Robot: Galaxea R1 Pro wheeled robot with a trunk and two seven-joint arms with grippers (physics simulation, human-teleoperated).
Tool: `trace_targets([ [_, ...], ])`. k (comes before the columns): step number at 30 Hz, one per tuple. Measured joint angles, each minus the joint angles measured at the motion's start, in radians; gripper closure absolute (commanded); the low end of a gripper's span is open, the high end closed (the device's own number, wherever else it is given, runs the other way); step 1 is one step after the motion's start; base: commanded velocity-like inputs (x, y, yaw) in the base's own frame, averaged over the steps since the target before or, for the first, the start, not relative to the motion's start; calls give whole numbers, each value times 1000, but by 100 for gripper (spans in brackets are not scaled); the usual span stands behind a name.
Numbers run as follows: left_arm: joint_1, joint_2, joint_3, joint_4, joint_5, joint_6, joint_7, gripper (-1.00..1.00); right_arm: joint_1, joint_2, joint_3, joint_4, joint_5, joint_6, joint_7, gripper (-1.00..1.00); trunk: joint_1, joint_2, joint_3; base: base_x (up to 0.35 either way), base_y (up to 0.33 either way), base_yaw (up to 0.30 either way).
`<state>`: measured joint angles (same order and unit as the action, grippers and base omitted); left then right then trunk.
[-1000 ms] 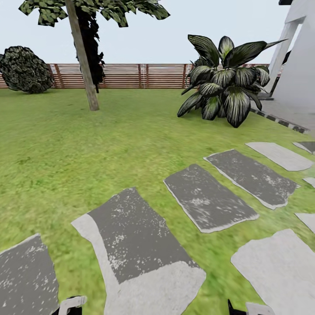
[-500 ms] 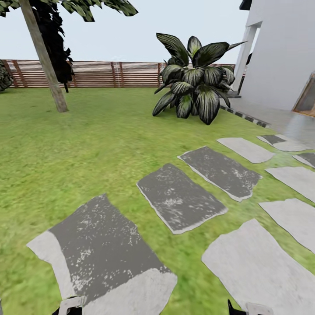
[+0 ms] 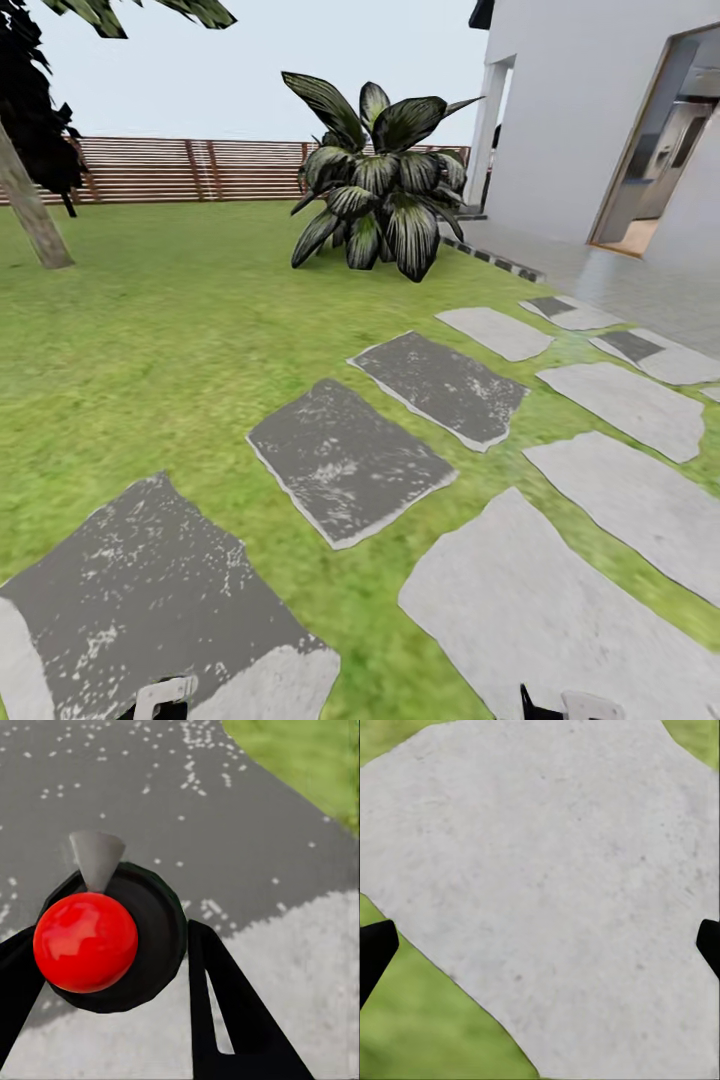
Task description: Pick up the pesticide atomizer in the garden and spray insectifuge to fully cover both potted plants in the garden.
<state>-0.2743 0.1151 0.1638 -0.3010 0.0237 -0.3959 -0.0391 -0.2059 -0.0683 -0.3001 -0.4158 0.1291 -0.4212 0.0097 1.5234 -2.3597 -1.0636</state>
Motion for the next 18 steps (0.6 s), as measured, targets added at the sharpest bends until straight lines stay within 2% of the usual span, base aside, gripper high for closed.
trace_targets([
  [18,0,0,0,0,1,0,0,100,0,0,0,0,0,0,0,-100,0,0,0,19,-268,-300],
])
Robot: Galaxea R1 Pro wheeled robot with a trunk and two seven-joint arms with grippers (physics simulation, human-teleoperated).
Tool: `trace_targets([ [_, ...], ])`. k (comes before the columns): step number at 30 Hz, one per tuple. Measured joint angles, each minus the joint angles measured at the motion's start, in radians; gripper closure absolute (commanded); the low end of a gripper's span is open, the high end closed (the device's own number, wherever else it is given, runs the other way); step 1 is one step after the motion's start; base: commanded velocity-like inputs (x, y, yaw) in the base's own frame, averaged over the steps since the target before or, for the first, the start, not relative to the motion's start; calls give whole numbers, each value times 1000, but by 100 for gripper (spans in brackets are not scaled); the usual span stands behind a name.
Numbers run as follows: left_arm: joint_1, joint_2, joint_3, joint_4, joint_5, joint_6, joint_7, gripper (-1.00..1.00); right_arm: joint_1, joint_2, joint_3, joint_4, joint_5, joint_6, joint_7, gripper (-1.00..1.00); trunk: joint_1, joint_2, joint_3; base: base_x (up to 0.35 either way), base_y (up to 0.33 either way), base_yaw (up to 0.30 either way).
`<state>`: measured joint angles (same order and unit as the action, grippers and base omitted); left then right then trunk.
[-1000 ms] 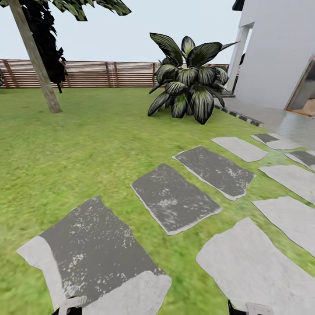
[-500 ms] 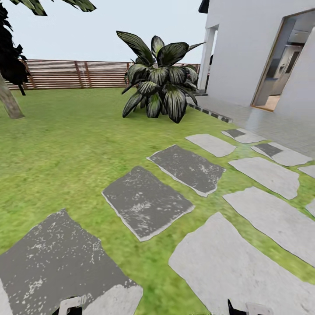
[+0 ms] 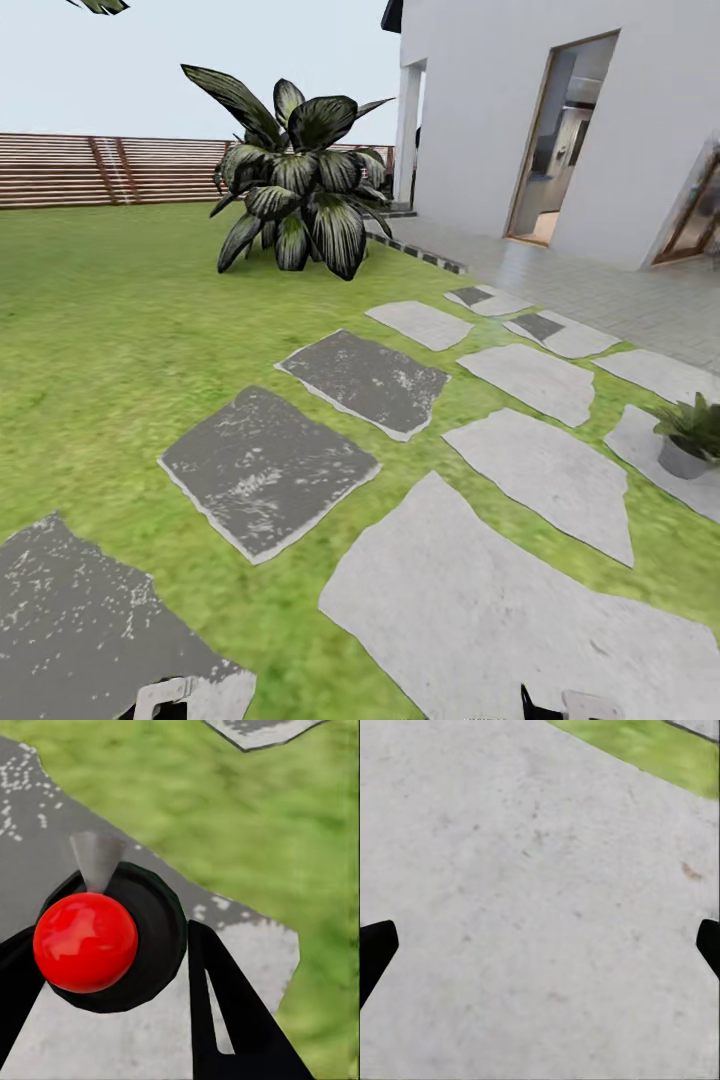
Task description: Pick up the pesticide atomizer in the garden and spray insectifuge to fully cover both potted plants in the garden.
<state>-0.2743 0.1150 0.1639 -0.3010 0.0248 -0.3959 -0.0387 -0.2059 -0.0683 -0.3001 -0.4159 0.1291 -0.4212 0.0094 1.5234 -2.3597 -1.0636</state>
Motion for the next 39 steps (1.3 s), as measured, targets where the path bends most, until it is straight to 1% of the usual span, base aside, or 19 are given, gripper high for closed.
trace_targets([
  [11,0,0,0,0,1,0,0,100,0,0,0,0,0,0,0,-100,0,0,0,111,-267,-300],
  [39,0,0,0,1,4,0,0,100,0,0,0,0,0,0,-1,-100,0,0,0,179,-245,-300],
])
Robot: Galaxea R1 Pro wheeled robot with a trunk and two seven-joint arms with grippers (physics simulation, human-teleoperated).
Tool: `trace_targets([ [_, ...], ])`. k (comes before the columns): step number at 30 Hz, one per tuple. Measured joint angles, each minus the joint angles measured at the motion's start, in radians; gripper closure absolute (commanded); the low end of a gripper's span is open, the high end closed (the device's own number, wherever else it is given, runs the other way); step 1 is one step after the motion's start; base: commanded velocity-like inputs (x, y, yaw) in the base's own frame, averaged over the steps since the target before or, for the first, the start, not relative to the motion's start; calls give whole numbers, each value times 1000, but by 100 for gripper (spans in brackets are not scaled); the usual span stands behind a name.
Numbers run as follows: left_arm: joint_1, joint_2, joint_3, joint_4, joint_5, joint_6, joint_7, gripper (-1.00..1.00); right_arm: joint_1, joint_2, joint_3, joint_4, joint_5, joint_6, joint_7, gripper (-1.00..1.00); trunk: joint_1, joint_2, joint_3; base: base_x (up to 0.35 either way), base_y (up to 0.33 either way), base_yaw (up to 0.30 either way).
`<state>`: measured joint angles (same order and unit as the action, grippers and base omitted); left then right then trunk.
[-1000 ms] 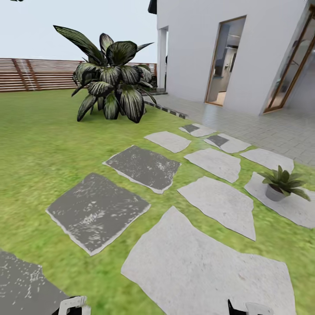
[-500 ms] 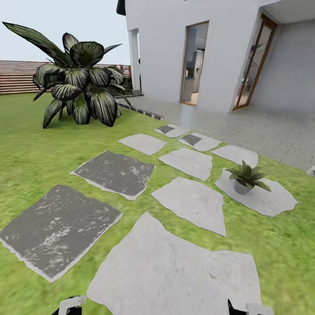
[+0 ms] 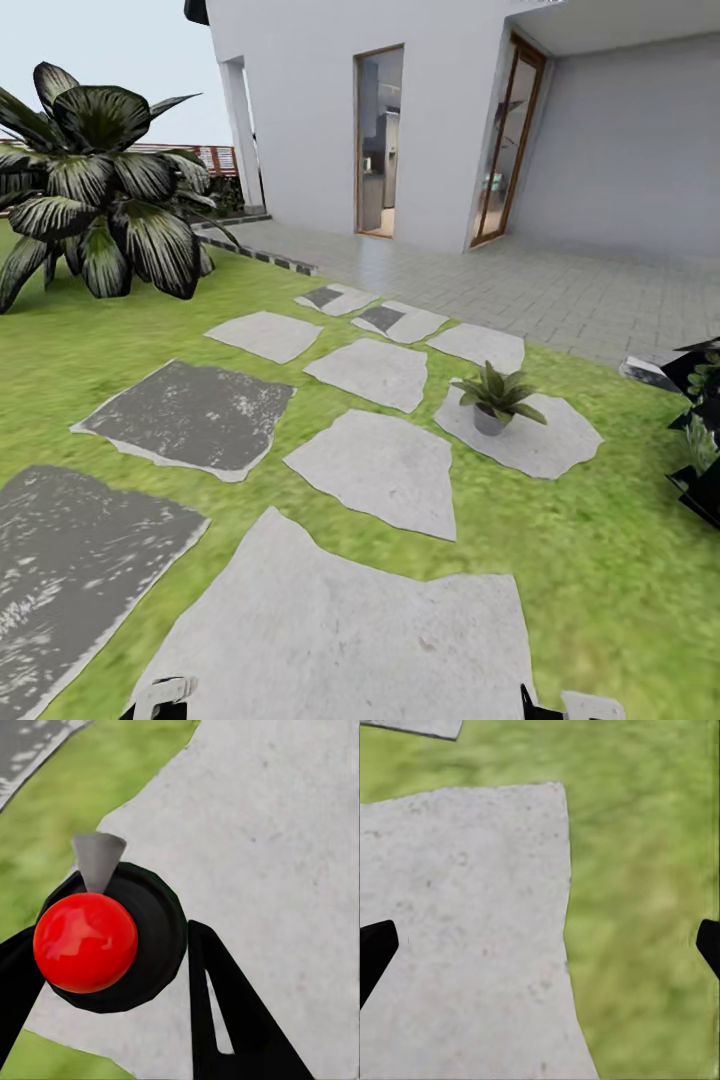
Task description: Pick up the pesticide atomizer in the garden and spray insectifuge to fully cover both potted plants in the garden.
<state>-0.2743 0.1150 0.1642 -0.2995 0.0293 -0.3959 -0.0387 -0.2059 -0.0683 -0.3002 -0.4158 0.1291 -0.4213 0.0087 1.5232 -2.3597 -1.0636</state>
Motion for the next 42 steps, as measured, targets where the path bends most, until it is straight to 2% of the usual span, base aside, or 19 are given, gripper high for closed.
trace_targets([
  [11,0,0,0,0,1,-22,0,100,0,0,0,0,0,-1,0,-100,0,0,0,208,-223,-300],
  [35,0,0,0,0,1,-23,0,100,0,0,0,0,0,-1,-2,-100,0,0,-1,236,-199,-300],
  [42,0,0,0,0,4,-23,0,100,0,0,0,0,1,-2,-1,-100,0,0,-3,239,-147,-119],
])
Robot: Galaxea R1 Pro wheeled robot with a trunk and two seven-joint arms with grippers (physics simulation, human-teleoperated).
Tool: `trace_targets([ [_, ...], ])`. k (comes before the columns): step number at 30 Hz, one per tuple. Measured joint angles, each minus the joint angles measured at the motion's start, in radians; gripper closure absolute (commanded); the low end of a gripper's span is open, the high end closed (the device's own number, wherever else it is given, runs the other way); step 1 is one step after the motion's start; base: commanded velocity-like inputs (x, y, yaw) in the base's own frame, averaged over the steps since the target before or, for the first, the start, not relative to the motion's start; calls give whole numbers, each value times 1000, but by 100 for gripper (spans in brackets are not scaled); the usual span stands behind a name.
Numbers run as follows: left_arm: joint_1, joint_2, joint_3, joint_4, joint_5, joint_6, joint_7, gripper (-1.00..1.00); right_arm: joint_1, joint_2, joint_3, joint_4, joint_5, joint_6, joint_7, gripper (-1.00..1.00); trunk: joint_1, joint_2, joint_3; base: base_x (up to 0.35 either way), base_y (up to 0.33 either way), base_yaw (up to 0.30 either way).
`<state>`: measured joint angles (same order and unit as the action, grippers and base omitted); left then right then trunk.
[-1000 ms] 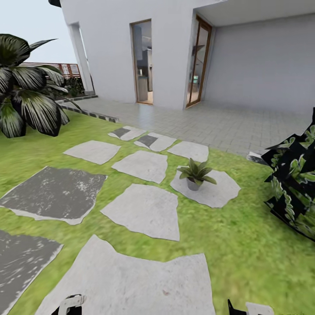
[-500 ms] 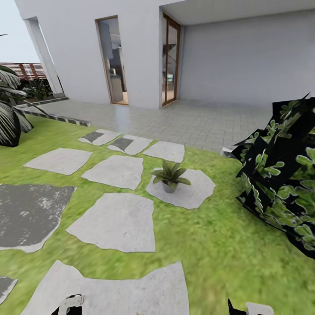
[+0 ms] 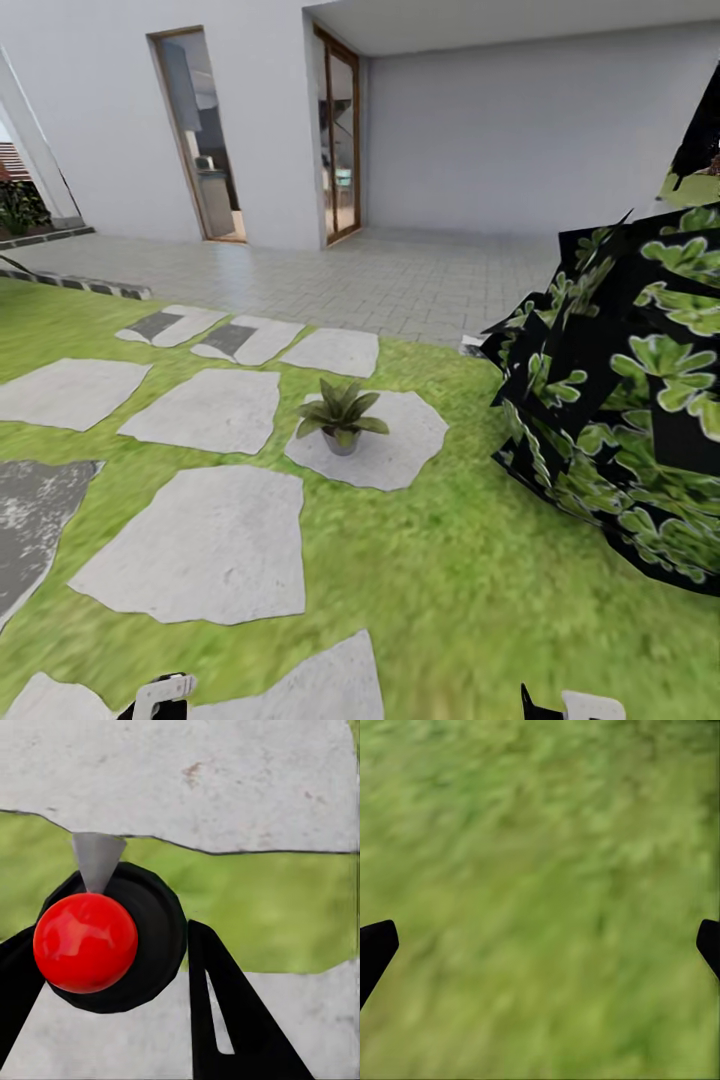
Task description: Pick up the pesticide atomizer in the garden and spray insectifuge to fully cover both potted plants in the garden.
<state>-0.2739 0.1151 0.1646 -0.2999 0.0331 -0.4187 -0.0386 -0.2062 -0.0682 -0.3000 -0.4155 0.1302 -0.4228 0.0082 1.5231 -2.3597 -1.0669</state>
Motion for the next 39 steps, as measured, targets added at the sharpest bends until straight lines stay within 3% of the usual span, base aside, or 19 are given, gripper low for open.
trace_targets([
  [10,0,0,0,0,0,0,0,100,0,-1,0,0,10,0,1,-100,0,0,0,240,-34,-5],
  [14,0,0,0,0,0,0,0,100,0,0,0,0,70,0,-1,-100,0,0,0,241,0,0],
  [28,0,0,0,13,0,0,0,100,0,0,0,-1,70,-1,-1,-100,0,0,0,241,0,0],
  [39,0,0,0,14,0,0,0,100,0,0,0,-1,71,-1,0,-100,0,0,16,241,0,0],
])
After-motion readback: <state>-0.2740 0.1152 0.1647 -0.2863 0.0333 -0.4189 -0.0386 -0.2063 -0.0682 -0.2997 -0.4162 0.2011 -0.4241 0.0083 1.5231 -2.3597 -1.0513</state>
